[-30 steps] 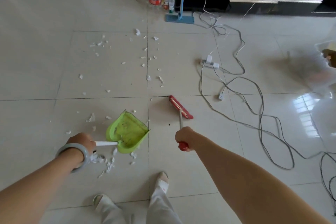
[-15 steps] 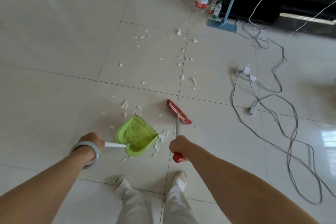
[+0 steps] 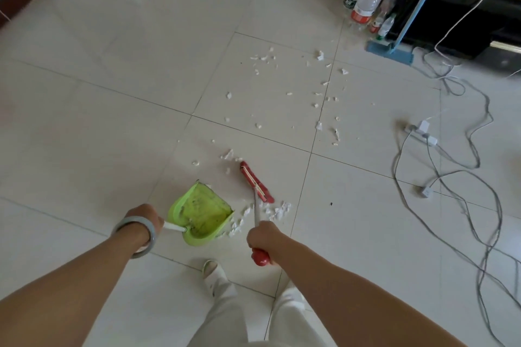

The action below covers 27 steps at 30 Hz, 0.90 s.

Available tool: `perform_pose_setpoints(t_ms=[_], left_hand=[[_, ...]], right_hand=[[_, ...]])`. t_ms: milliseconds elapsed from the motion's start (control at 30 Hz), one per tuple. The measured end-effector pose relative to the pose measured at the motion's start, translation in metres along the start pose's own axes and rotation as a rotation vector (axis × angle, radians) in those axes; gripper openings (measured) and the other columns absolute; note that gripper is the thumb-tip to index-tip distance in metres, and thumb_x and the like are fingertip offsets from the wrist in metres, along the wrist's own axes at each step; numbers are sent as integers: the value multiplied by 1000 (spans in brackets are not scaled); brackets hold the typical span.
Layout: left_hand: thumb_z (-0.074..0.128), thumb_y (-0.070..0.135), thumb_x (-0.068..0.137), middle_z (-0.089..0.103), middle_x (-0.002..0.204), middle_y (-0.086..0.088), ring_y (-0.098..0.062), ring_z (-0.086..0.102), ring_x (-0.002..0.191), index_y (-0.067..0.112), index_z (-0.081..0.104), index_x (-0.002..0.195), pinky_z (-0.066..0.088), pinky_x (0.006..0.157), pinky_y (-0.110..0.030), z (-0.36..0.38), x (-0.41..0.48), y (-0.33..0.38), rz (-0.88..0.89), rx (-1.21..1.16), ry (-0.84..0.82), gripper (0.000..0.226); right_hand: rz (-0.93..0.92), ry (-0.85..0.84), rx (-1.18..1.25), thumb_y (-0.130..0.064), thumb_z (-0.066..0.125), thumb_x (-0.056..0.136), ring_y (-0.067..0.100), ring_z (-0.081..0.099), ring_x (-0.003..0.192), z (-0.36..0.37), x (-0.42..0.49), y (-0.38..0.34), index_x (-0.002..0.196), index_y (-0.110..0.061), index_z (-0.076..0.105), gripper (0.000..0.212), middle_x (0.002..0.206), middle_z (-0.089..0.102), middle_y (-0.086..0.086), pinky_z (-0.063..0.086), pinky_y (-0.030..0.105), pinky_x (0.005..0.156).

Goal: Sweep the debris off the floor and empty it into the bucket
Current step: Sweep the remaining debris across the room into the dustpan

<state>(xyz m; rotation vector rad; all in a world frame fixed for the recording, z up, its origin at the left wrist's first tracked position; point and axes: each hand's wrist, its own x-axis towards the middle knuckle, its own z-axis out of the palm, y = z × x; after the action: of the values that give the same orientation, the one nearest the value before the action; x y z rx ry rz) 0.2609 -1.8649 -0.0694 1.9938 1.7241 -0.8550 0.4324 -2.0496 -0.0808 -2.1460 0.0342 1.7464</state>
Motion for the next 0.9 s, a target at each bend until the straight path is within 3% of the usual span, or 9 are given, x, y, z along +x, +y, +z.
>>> perform_pose_setpoints(t_ms=[100, 233, 433, 600, 733, 900], left_hand=[[50, 20, 93, 69, 102, -17, -29, 66, 94, -1, 67, 100, 45, 69, -29, -4, -6, -4, -17, -28, -6, 29], [51, 20, 93, 69, 105, -18, -29, 66, 96, -2, 67, 101, 51, 77, -32, -2, -15, -1, -30, -34, -6, 29], [58, 24, 88, 70, 103, -18, -30, 66, 94, -3, 67, 99, 51, 76, -33, 12, -30, 26, -26, -39, -17, 30], [54, 21, 90, 64, 85, -15, -28, 58, 75, -3, 68, 94, 43, 65, -30, 35, -39, 53, -27, -52, 3, 27], [52, 22, 92, 69, 94, -17, -30, 65, 86, -1, 67, 94, 43, 66, -29, 46, -46, 66, -7, -54, -1, 28], [49, 27, 93, 70, 97, -16, -30, 67, 90, 0, 68, 98, 45, 66, -29, 45, -48, 72, 51, -28, -25, 34]], right_hand=[[-19, -6, 29, 4, 42, 80, 21, 53, 64, -5, -5, 4, 105, -4, 51, 28, 99, 55, 17, 43, 29, 57], [-50, 41, 35, 5, 43, 82, 17, 49, 50, -34, -7, 21, 115, -2, 51, 34, 91, 53, 16, 40, 25, 43], [32, 171, 49, 7, 40, 83, 17, 45, 39, -104, -9, 55, 90, -3, 49, 15, 72, 48, 14, 34, 19, 36], [125, 272, 24, 6, 41, 84, 17, 49, 39, -172, -5, 97, 85, -2, 48, 11, 72, 53, 16, 35, 19, 42], [189, 297, 38, 5, 45, 81, 18, 48, 40, -211, -2, 127, 85, -3, 49, 10, 60, 50, 10, 35, 18, 46], [211, 239, 92, 6, 45, 82, 17, 47, 44, -206, -8, 139, 84, -3, 47, 9, 61, 49, 10, 32, 19, 46]])
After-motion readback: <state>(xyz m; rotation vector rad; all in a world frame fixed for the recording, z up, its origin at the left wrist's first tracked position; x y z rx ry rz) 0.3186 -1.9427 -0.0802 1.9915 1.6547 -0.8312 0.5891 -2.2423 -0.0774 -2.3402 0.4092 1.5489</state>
